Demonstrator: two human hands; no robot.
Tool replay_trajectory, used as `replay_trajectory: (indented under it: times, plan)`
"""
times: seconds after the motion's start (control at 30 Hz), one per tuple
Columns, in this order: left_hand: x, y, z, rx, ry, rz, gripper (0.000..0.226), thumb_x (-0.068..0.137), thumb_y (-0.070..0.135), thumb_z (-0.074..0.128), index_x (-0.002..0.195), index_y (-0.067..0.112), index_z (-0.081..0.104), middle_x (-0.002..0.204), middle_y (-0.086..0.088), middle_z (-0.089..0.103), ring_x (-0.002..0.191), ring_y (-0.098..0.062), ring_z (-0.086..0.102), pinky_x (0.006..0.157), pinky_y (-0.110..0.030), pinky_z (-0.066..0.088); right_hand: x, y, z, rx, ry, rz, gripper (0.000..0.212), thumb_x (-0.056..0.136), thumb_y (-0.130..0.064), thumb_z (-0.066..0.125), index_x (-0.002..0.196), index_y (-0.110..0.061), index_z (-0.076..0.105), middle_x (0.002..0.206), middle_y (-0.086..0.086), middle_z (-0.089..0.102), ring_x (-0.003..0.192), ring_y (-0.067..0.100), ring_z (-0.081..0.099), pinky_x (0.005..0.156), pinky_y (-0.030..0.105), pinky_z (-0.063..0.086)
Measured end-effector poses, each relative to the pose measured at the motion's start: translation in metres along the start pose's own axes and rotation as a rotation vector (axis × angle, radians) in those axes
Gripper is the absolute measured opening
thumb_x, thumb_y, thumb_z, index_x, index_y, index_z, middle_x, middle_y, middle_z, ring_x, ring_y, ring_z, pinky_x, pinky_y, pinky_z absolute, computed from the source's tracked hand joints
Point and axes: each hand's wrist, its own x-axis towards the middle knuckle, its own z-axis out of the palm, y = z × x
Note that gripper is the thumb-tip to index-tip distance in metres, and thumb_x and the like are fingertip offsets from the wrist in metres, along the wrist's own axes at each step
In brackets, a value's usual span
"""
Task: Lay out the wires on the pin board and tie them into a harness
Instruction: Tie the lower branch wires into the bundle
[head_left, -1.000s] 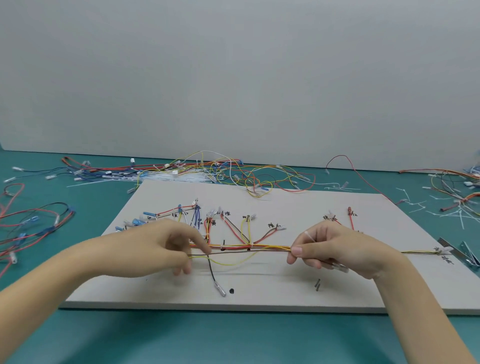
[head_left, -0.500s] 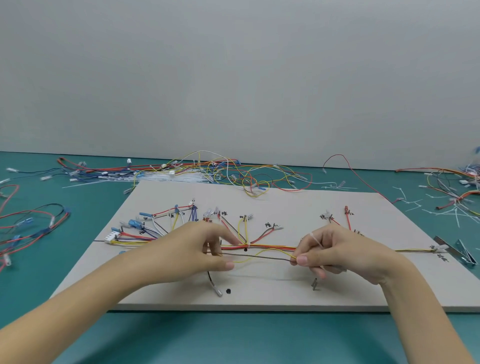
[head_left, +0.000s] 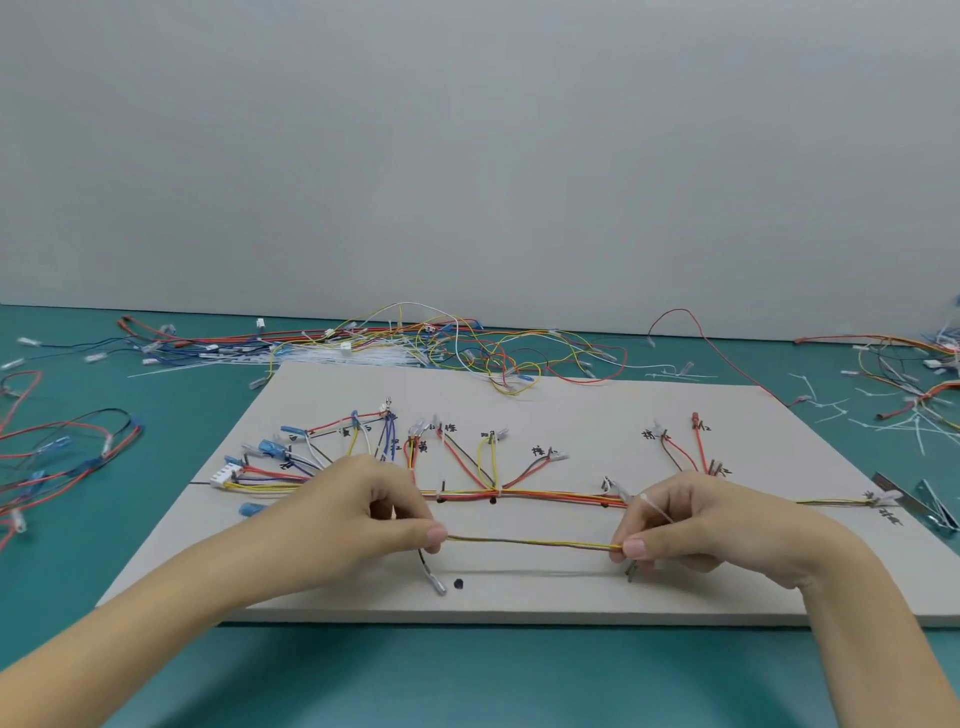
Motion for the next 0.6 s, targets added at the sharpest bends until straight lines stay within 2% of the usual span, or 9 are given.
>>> replay_trajectory:
  times: [0.1, 0.23, 0.33, 0.47, 0.6]
  plan:
    - [-0.003, -0.001, 0.004, -0.029, 0.020, 0.011, 0.006, 0.080, 0.033, 0.076, 0.074, 0.034, 0.077, 0.068, 0.011, 0.063, 0.060, -0.004, 0.049, 0.057, -0.019, 0.037, -0.001, 0.002, 0.002, 0.007, 0.032, 0.011, 0.008, 0.083, -0.023, 0.075, 0.085, -0.016, 0.077, 0.071, 0.003, 0.066, 0.051, 0.006, 0.041, 0.046, 0.014, 0.028]
    - [-0.005, 0.000, 0.001, -0.057, -0.004, 0.016, 0.010, 0.084, 0.027, 0.075, 0.076, 0.033, 0.075, 0.061, 0.007, 0.061, 0.056, -0.003, 0.046, 0.054, -0.018, 0.035, -0.001, 0.001, 0.001, 0.003, 0.048, 0.016, 0.016, 0.076, -0.031, 0.075, 0.081, -0.016, 0.075, 0.072, 0.004, 0.069, 0.054, 0.010, 0.039, 0.046, 0.016, 0.027]
    - [-0.007, 0.000, -0.006, -0.035, -0.085, -0.022, 0.014, 0.087, 0.029, 0.071, 0.073, 0.032, 0.071, 0.058, 0.010, 0.057, 0.056, -0.003, 0.047, 0.054, -0.019, 0.036, -0.003, 0.000, 0.002, 0.005, 0.025, 0.021, 0.013, 0.080, -0.028, 0.075, 0.080, -0.015, 0.075, 0.076, 0.007, 0.071, 0.058, 0.009, 0.044, 0.047, 0.014, 0.029]
    - [-0.012, -0.004, -0.015, 0.021, -0.033, -0.046, 0.012, 0.087, 0.031, 0.069, 0.075, 0.033, 0.068, 0.063, 0.006, 0.060, 0.060, -0.003, 0.051, 0.059, -0.023, 0.040, -0.004, 0.001, 0.001, 0.033, 0.030, 0.017, 0.008, 0.085, -0.018, 0.073, 0.078, -0.014, 0.075, 0.075, 0.008, 0.071, 0.058, 0.004, 0.051, 0.048, 0.007, 0.033]
    - [-0.015, -0.004, -0.017, -0.015, -0.030, -0.032, 0.016, 0.086, 0.025, 0.071, 0.072, 0.031, 0.069, 0.063, 0.004, 0.064, 0.060, -0.003, 0.055, 0.059, -0.019, 0.042, -0.005, -0.002, 0.003, 0.035, 0.008, 0.029, 0.009, 0.087, -0.017, 0.070, 0.079, -0.017, 0.073, 0.076, 0.007, 0.071, 0.060, 0.002, 0.054, 0.048, 0.006, 0.034]
